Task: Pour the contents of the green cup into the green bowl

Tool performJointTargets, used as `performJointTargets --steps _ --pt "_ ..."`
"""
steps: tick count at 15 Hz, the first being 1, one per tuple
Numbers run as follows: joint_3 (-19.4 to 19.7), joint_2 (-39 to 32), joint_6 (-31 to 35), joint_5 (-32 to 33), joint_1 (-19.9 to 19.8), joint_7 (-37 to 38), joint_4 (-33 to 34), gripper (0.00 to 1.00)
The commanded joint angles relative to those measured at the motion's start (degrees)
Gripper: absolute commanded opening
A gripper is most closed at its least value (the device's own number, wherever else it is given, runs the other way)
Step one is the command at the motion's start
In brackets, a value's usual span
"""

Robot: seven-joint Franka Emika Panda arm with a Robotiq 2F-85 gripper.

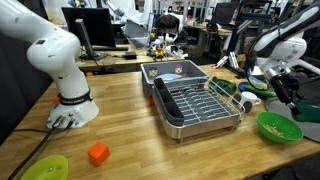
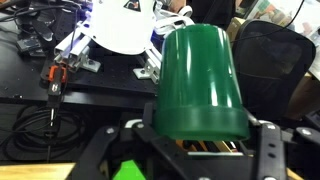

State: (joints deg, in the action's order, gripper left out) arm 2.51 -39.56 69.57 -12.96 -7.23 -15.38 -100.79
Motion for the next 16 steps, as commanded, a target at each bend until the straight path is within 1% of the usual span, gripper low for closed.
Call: performJointTargets --steps 1,4,13,16 --pt "-0.79 -0.93 -2.34 -0.46 -1.12 0.24 2.02 0.52" --pt "-0.7 -0.65 -2.22 -0.61 -1.08 0.39 2.13 0.52" --pt "-0.6 1.27 2.94 -2.48 -0.99 0.04 -0.05 0.52" --pt "-0.61 2.41 7.47 -3.27 -0.86 -0.17 -1.32 0.52"
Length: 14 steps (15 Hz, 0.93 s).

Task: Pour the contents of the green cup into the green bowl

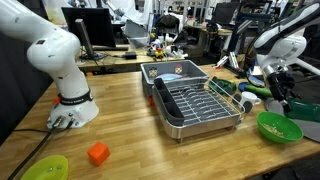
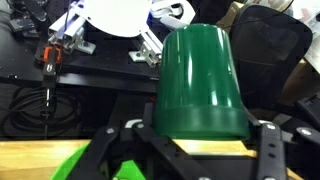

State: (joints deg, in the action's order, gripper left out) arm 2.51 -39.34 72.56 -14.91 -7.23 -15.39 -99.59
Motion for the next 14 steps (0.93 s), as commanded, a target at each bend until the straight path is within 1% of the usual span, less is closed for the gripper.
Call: performJointTargets --steps 1,5,8,12,13,14 --pt "-0.59 2.63 6.2 -1.43 -0.7 -0.11 -3.12 0.52" --pt "-0.6 5.16 12.54 -1.67 -0.54 -0.2 -6.39 0.52" --pt "-0.45 8.32 15.4 -1.15 -0.44 -0.25 -9.8 0.52" --pt "-0.88 14.11 19.16 -1.35 -0.13 -1.92 -15.66 0.52" --pt "-1.07 15.78 20.87 -1.73 -0.04 -2.59 -17.32 0.52" --pt "-1.43 17.95 24.15 -2.18 0.16 -3.83 -19.43 0.52"
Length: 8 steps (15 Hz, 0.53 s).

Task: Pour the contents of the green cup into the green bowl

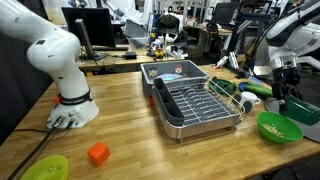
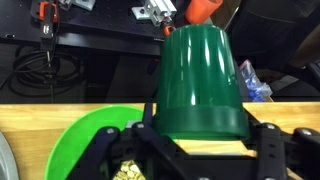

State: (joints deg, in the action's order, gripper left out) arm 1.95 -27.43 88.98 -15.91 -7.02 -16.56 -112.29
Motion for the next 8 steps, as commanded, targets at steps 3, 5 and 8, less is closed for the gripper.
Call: performJointTargets --steps 3,5,8 --pt "-2.22 10.49 16.13 -3.44 0.74 -4.72 -11.34 0.52" --pt "-3.3 12.84 22.78 -6.67 1.28 -6.24 -14.72 0.52" --pt "-5.1 15.71 34.47 -12.63 2.42 -9.2 -20.91 0.52"
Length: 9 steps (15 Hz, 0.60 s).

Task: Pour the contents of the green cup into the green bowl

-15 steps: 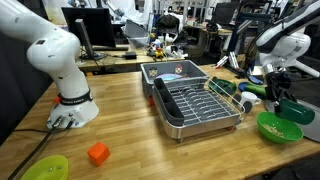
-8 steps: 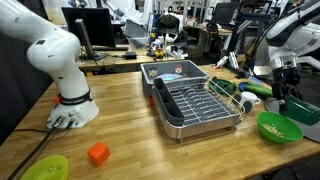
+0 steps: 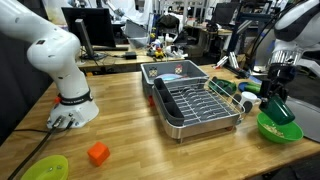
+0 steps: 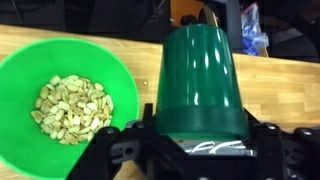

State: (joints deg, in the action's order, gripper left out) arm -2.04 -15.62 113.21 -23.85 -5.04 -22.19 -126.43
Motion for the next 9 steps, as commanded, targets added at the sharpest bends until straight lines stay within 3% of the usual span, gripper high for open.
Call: performJointTargets --steps 1,9 --pt "-1.86 4.47 14.48 -6.96 0.92 -4.74 -8.77 0.52" --pt "-10.15 9.27 46.88 -29.19 7.63 -13.97 -22.97 0.52"
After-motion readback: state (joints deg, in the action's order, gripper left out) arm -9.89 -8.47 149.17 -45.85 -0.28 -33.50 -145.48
